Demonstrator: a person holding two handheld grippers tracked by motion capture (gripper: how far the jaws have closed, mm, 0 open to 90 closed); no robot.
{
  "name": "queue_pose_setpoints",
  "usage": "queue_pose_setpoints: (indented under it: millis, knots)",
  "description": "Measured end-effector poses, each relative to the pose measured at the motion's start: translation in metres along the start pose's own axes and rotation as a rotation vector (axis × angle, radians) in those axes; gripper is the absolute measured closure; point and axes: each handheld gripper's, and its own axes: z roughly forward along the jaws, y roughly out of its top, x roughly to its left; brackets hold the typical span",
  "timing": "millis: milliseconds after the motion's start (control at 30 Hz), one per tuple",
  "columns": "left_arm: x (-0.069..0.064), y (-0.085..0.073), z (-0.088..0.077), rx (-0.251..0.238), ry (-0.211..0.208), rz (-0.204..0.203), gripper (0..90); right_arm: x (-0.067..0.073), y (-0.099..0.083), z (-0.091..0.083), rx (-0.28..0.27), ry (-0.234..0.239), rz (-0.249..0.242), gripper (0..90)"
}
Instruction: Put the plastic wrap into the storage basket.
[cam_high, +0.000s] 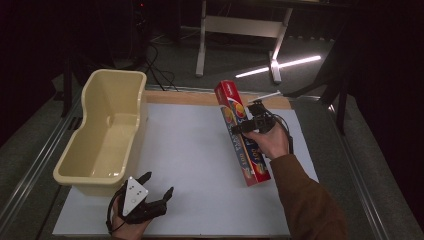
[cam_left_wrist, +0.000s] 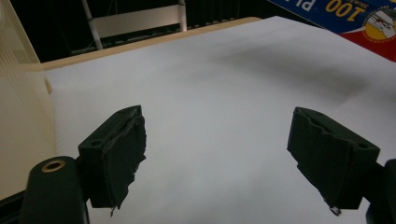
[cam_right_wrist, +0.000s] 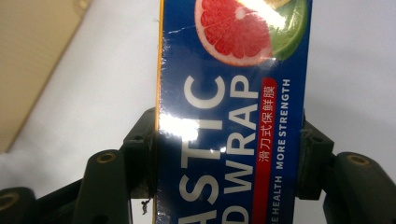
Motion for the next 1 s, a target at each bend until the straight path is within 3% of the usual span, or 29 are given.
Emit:
queue_pose_setpoints:
  millis: [333, 1000]
  knots:
    - [-0.001, 0.0, 0.0, 0.001, -0.003, 0.005, 19.2, 0.025, 0.011, 0.008, -0.017, 0.06, 0.009, 39.4]
    - [-0.001, 0.001, -0.001, -0.003, -0.009, 0.008, 19.2, 0.055, 0.026, 0.018, -0.044, 0.166, 0.053, 39.4]
